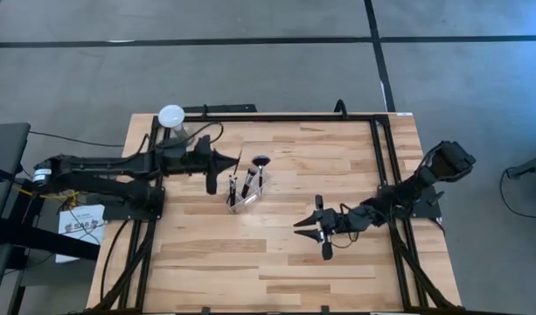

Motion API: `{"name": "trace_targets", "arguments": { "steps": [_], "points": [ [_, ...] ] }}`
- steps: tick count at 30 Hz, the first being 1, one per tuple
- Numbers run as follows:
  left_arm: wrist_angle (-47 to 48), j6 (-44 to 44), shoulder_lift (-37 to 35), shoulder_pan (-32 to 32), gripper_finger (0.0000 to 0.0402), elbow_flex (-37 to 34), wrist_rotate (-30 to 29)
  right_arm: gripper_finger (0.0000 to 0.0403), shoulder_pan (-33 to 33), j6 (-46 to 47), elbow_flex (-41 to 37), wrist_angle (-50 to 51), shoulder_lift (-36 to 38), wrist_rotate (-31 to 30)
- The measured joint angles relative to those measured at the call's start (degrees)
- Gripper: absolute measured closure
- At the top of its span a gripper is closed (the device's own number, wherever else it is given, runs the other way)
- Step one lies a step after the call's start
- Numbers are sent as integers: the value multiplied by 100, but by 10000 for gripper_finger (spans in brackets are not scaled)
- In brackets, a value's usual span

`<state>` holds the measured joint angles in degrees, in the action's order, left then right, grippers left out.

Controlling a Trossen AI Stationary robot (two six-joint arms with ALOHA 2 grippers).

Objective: Put items in baskets/containers
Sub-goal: Put the liner brush into the left section of the transparent organizer

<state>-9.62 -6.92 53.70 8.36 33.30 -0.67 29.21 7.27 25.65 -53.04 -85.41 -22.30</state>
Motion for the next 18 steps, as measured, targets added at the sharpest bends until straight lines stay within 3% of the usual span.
{"name": "trace_targets", "arguments": {
  "steps": [8,13,18],
  "points": [
    [-271,-455,-239,-975,396,-792,-609,328,596,-11,0,21,0,-856],
    [-1768,-625,-278,-1304,396,-1675,-1057,328,971,24,0,68,-15,-1393],
    [-2639,-854,-276,-1322,396,-2332,-1383,328,1218,33,0,181,-17,-1802]
  ]
}}
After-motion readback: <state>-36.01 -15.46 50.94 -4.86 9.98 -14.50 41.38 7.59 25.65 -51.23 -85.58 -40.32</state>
